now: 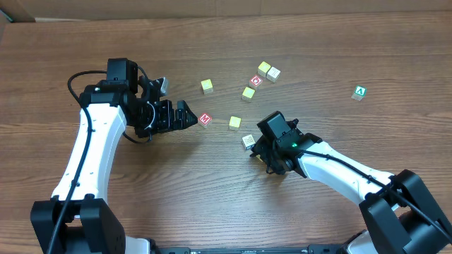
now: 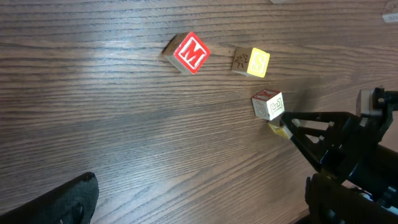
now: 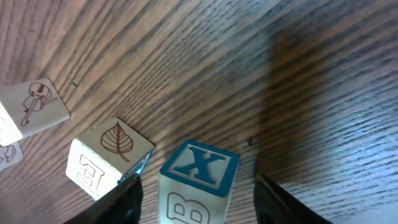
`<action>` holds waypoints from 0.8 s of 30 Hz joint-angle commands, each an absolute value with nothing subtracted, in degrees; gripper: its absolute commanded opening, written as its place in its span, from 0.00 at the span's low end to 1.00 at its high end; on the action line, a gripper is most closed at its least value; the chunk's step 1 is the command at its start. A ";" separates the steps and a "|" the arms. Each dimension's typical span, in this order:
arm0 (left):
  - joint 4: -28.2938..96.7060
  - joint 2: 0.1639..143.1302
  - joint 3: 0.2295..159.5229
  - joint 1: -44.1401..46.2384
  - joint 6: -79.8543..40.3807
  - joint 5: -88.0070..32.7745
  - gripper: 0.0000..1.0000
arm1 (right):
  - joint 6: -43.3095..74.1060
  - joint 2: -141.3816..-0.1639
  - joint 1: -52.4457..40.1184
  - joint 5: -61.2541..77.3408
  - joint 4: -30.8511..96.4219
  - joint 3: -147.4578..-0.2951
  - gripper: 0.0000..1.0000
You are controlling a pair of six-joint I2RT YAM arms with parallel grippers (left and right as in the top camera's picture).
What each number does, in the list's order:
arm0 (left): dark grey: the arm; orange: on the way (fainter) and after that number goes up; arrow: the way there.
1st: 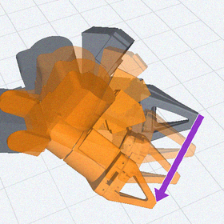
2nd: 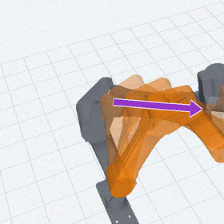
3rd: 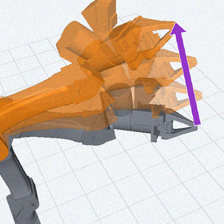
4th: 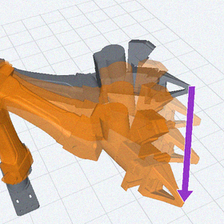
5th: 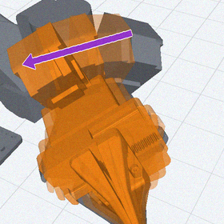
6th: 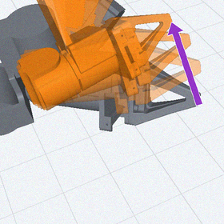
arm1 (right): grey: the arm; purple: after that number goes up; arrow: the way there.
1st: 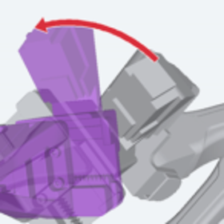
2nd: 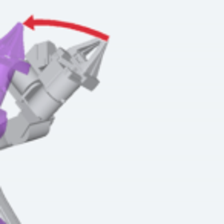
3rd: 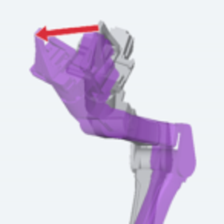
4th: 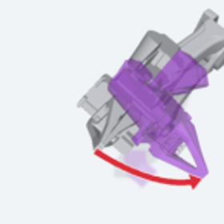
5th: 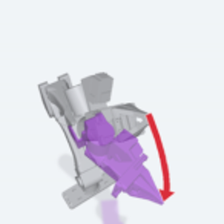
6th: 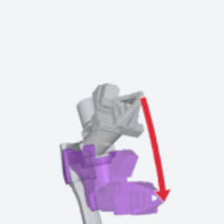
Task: Flip 4 blocks
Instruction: 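Lower the right gripper and grasp the blue-lettered X block, then carry the X block toward the front and set it down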
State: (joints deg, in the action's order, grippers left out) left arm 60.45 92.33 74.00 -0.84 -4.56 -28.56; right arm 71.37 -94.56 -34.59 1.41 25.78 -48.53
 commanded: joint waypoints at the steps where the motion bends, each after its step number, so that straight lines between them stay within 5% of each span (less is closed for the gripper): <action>1: 60.49 92.68 75.16 -0.60 -5.37 -29.41 1.00 | 72.07 -94.67 -34.37 0.47 24.91 -49.58 0.52; 5: 60.51 92.68 75.16 -0.60 -5.37 -29.41 1.00 | 72.07 -94.67 -34.37 0.47 25.15 -49.58 0.39; 24: 60.62 92.68 75.16 -0.60 -5.37 -29.41 1.00 | 60.99 -94.52 -34.39 5.04 30.83 -49.60 0.26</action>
